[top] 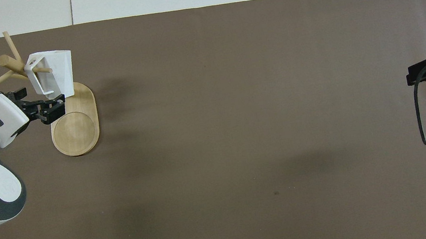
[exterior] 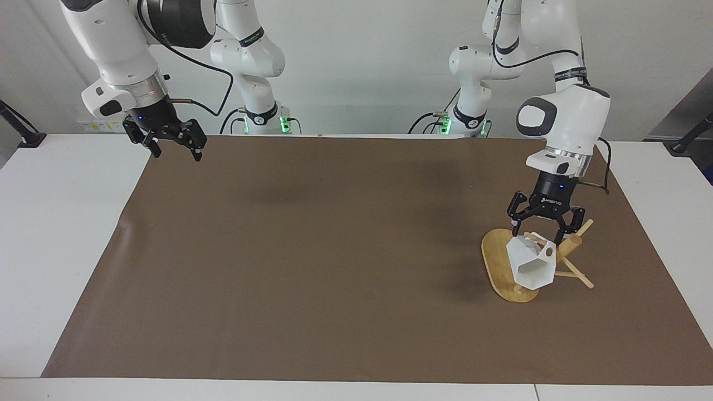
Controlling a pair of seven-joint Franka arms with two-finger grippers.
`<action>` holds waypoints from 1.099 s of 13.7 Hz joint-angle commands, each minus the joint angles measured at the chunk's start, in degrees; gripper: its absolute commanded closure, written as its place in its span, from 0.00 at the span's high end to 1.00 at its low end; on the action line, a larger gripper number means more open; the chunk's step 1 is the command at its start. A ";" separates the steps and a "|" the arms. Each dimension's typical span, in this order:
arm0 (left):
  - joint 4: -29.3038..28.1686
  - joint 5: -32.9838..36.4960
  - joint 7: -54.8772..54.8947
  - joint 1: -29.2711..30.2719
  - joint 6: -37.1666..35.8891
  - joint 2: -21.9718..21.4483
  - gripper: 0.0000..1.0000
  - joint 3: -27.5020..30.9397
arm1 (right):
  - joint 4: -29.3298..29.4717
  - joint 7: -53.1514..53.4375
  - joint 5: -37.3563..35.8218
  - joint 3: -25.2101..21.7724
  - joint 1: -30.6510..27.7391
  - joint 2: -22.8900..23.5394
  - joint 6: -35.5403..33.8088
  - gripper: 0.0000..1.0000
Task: Hang cup on rack
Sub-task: 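Open the left gripper and pull it back from the cup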
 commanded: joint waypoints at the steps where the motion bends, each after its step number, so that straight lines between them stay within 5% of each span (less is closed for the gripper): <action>1: 4.01 4.30 -1.01 2.12 -7.55 -0.34 1.00 0.45 | -0.05 -0.56 1.14 0.30 -0.53 -0.27 -0.23 1.00; 7: 14.73 21.26 -11.70 6.96 -35.57 -5.44 1.00 0.36 | -0.05 -0.56 1.14 0.30 -0.53 -0.27 -0.23 1.00; 15: 24.67 21.99 -23.94 6.09 -63.81 -8.70 1.00 -0.25 | -0.05 -0.56 1.14 0.30 -0.53 -0.27 -0.23 1.00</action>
